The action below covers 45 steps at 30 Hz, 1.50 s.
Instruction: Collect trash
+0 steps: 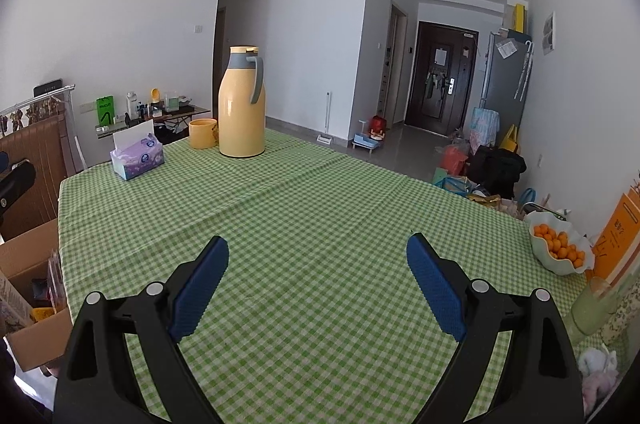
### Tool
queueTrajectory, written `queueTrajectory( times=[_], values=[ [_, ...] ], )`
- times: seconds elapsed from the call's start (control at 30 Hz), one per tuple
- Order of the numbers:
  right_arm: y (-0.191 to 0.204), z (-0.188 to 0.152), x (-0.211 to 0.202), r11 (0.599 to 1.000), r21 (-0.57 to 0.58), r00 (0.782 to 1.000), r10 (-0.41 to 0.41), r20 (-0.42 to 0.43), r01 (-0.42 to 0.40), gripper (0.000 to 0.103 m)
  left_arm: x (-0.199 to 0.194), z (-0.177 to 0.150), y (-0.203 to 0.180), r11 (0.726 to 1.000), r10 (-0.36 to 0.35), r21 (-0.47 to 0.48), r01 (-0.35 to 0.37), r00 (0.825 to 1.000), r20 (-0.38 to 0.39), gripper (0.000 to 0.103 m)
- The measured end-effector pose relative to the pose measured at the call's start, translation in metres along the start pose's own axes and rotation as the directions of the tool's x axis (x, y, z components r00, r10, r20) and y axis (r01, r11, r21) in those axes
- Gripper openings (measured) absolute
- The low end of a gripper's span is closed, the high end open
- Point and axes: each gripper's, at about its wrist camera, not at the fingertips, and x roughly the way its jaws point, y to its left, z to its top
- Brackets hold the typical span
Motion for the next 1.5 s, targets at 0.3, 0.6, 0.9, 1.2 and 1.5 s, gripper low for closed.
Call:
queueTrajectory(
  times=[0.3,0.6,0.9,1.2,1.5],
  values=[
    [0.027,-0.052,-0.061,1.0,-0.011,0.999,-0.021,0.036,0.022,0.087,-0.079,-0.047,0.01,1.0,-0.023,-0.001,0.023,1.0,0.01,0.095],
    [0.055,-0.092,-0.121,0.999,0.034,0.997,0.02,0.076,-0.022,0.087,-0.143,-0.102,0.035,1.0,0.021,0.008,-0.02,0.999,-0.036,0.095],
    [0.078,-0.118,-0.165,1.0,0.016,0.99,0.024,0.138,-0.027,0.087,-0.18,-0.113,0.048,0.998,0.063,-0.006,-0.063,0.998,-0.014,0.095],
    [0.088,-0.117,-0.172,1.0,0.008,0.985,0.01,0.174,-0.012,0.09,-0.183,-0.103,0.05,0.999,0.027,-0.023,-0.027,1.0,-0.016,0.095],
    [0.085,-0.118,-0.174,1.0,0.02,0.985,-0.003,0.172,-0.001,0.09,-0.186,-0.1,0.05,0.999,0.046,-0.019,-0.046,0.999,-0.011,0.095]
  ],
)
